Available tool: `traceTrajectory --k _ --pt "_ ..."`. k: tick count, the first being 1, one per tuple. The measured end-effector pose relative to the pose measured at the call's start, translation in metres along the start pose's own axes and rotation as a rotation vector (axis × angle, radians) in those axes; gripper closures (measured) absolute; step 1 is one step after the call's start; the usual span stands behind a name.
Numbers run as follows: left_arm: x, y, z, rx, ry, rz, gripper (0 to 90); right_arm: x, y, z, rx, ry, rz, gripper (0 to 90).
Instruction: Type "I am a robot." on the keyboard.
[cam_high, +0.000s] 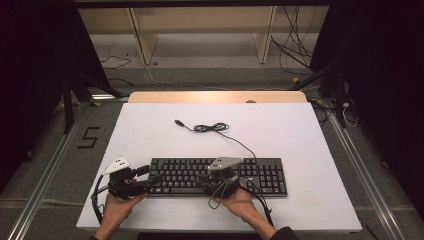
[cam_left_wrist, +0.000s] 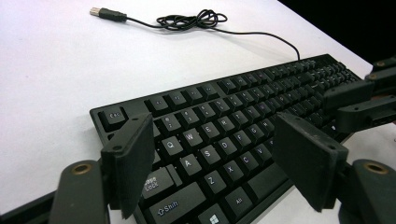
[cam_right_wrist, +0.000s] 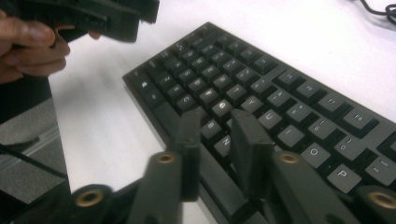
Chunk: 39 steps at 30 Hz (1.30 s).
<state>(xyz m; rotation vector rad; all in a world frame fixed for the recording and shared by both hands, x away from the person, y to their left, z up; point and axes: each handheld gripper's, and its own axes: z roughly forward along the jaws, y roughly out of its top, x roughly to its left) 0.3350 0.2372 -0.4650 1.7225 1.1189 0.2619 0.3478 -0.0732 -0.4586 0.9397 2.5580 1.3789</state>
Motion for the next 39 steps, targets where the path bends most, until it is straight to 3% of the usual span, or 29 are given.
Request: traceTrajectory --k 10,28,34,39 --pt "0.000 0.000 0.000 0.000 0.003 0.005 29.1 0.006 -0.007 0.008 0.056 -0.017 -0.031 90.0" --pt "-0.002 0.000 0.000 -0.002 -0.009 0.024 28.4 0.003 -0.016 0.019 0.129 -0.055 -0.053 90.0" --pt "-0.003 0.000 0.000 -0.006 -0.013 0.030 28.3 0.004 -0.016 0.019 0.124 -0.061 -0.063 90.0" --pt "-0.003 0.000 -0.001 -0.009 -0.015 0.034 28.2 0.003 -0.015 0.018 0.120 -0.052 -0.042 90.0"
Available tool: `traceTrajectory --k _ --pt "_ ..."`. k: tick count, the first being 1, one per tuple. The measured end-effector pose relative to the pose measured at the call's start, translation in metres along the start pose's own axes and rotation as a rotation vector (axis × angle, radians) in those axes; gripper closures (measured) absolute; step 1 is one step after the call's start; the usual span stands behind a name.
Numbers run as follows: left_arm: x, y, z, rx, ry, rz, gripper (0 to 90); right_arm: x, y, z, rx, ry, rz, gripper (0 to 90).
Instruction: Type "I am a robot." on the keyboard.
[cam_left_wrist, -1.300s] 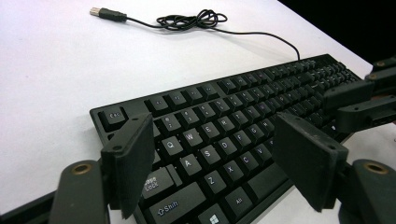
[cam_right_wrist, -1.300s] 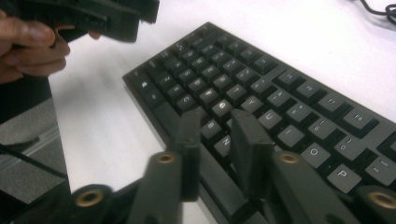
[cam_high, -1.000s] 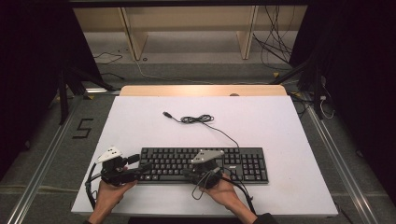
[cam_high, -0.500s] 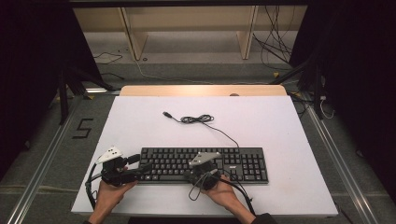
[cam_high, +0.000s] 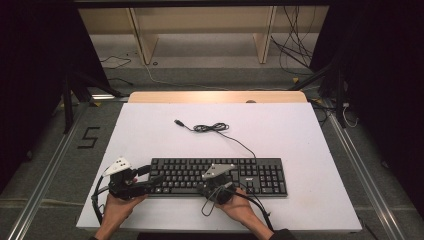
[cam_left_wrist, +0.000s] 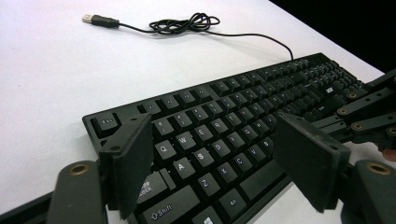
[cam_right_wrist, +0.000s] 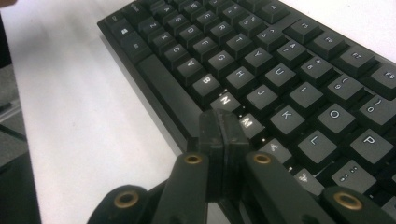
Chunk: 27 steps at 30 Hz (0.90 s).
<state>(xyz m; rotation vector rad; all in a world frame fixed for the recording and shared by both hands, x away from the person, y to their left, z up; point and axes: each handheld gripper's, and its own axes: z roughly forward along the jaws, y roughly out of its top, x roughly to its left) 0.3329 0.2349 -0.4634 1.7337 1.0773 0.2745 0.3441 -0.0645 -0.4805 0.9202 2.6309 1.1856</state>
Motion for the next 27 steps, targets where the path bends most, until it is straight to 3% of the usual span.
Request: traceTrajectory --k 3,13,22,27 --pt "0.000 0.000 0.000 -0.002 0.000 0.003 28.2 -0.002 0.001 -0.003 -0.027 0.020 0.025 85.5" --pt "0.000 0.000 0.000 0.004 0.002 0.009 28.2 -0.007 0.006 -0.016 -0.099 0.052 0.044 62.9" --pt "-0.001 0.000 0.002 0.012 0.004 0.010 28.7 -0.014 0.009 -0.025 -0.141 0.024 0.062 41.9" --pt "0.000 0.001 0.004 0.017 0.008 0.011 30.8 -0.016 0.009 -0.028 -0.157 0.015 0.066 38.1"
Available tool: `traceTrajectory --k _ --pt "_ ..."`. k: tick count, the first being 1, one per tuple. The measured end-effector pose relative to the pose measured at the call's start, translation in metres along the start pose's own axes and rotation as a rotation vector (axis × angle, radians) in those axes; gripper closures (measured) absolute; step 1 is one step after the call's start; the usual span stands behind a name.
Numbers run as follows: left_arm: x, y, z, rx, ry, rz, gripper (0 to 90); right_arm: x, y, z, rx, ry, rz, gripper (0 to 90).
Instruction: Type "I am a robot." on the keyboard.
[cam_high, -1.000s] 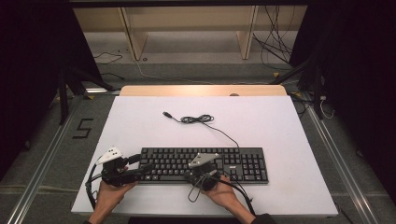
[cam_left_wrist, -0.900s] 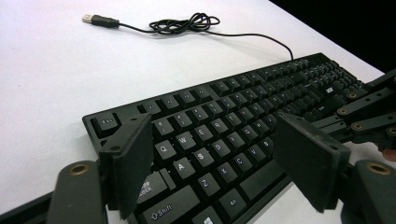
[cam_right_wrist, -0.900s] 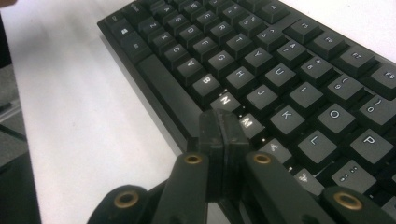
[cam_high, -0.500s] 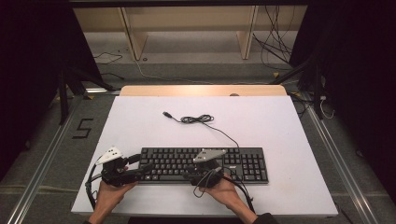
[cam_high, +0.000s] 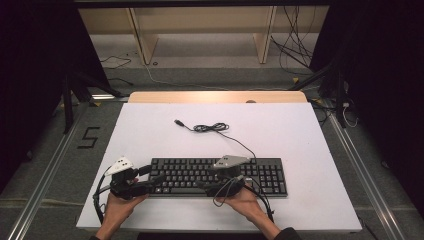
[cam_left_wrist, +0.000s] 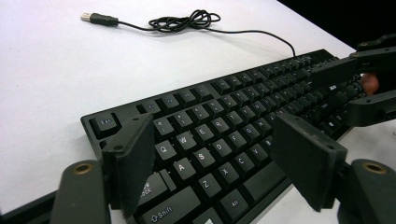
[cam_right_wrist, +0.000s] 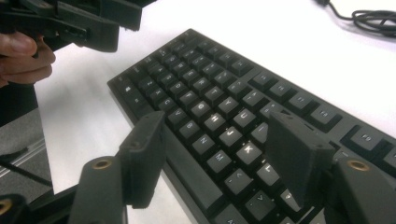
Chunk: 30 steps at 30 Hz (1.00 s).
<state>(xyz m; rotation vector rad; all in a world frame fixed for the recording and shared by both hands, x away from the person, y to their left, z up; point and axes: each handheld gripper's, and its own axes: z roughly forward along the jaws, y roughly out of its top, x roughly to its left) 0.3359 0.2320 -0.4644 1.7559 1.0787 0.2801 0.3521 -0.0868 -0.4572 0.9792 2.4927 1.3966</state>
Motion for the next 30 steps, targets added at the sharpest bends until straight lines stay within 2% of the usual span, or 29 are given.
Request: traceTrajectory --k 4,8,12,20,24,30 --pt "0.001 0.001 0.002 0.010 0.003 0.000 35.7 -0.002 0.000 -0.003 -0.011 -0.008 0.005 36.8" --pt "0.003 0.001 0.005 0.021 0.014 -0.010 44.7 -0.004 0.000 -0.005 -0.021 -0.015 0.010 36.0" --pt "0.004 0.000 0.009 0.066 0.038 -0.001 56.5 -0.004 0.000 -0.006 -0.018 -0.019 0.011 34.6" --pt "0.004 -0.003 0.020 0.131 0.054 0.017 78.5 -0.004 0.000 -0.008 -0.024 -0.019 0.013 32.7" --pt "0.004 -0.004 0.023 0.149 0.065 0.021 84.8 -0.003 -0.001 -0.008 -0.026 -0.017 0.017 31.8" --pt "0.005 -0.005 0.026 0.164 0.076 0.021 87.8 -0.003 -0.001 -0.010 -0.029 -0.017 0.018 31.0"
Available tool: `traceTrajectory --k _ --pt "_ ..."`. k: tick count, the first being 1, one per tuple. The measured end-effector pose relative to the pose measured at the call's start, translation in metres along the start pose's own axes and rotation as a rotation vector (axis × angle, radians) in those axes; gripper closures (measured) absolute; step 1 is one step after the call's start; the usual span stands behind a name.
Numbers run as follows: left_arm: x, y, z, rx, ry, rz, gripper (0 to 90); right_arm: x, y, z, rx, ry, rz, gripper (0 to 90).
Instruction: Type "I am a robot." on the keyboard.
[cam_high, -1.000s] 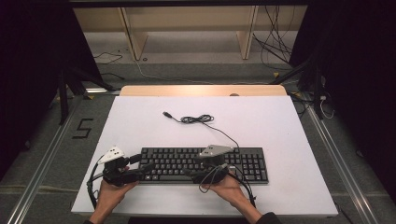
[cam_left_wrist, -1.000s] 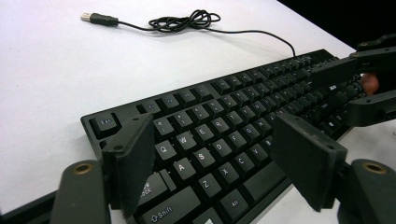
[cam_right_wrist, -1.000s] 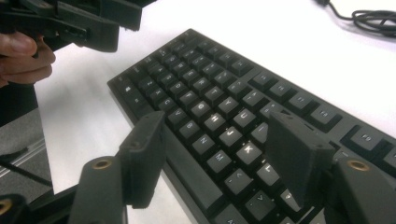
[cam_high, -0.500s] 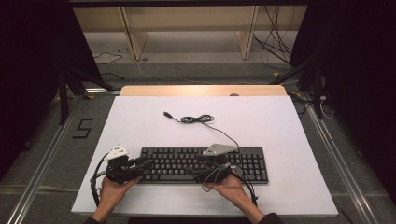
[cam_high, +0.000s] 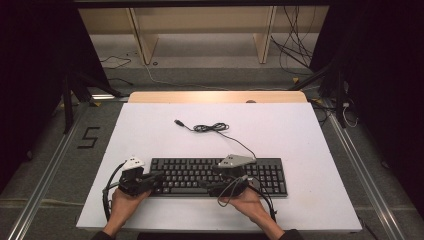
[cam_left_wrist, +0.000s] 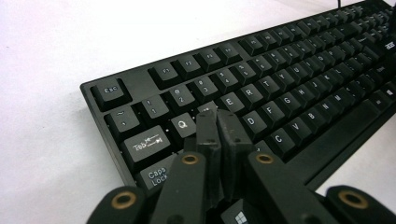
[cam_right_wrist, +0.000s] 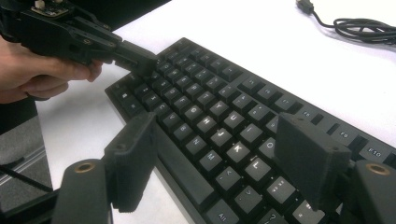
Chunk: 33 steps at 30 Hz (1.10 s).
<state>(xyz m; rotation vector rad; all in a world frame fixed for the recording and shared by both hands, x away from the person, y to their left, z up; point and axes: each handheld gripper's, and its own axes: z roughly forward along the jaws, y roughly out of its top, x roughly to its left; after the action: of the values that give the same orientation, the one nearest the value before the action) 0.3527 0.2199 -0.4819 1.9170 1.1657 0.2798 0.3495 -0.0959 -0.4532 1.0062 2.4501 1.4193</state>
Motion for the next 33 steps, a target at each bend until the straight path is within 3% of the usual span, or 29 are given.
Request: traceTrajectory --k 14,17,25,30,33 --pt "0.003 0.000 0.005 0.026 -0.001 0.002 88.9 0.000 -0.001 -0.002 0.000 0.001 0.000 30.3" --pt "0.003 -0.001 0.007 0.043 -0.028 -0.010 89.0 0.000 -0.001 -0.003 -0.002 0.001 0.000 30.3" --pt "0.003 0.000 0.005 0.041 -0.020 -0.003 88.9 0.001 -0.001 -0.003 -0.003 -0.001 0.000 30.3" --pt "0.001 0.002 -0.001 0.000 -0.035 -0.002 82.9 0.000 -0.002 -0.003 -0.008 0.000 0.003 30.3" --pt "-0.001 0.003 -0.005 -0.032 -0.048 -0.017 74.1 0.000 -0.002 -0.003 -0.011 0.000 0.003 30.3"
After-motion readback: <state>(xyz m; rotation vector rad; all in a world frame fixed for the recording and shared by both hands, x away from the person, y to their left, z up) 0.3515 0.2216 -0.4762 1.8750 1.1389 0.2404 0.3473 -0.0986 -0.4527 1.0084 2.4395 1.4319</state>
